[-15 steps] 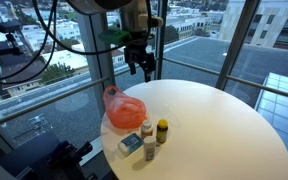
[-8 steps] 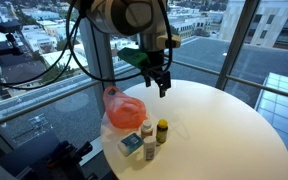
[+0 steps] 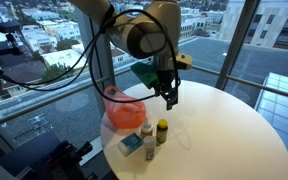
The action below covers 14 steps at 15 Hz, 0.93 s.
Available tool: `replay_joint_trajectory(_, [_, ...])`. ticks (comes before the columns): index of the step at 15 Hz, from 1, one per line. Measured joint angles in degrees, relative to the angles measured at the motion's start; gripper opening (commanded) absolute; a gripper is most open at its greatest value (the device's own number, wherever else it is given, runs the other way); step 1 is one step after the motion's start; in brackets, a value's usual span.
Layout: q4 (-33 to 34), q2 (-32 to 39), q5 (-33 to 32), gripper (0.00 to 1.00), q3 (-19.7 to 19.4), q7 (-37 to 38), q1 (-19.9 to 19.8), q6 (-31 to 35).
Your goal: Pick up the brown medicine bottle with a yellow lid and put it in the orange plastic bag
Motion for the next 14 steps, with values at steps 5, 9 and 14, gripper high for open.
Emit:
replay_joint_trajectory(5, [0.0,1.5,0.1,1.0,-0.3,0.1,-0.1,0.8])
replay_joint_trajectory(9, [-0.1,2.6,-0.5,1.0,-0.5,0.1,-0.1,1.3])
replay_joint_trajectory(14, [0.5,6.4,-0.8,1.0,-1.1,0.4,-0.1,2.1])
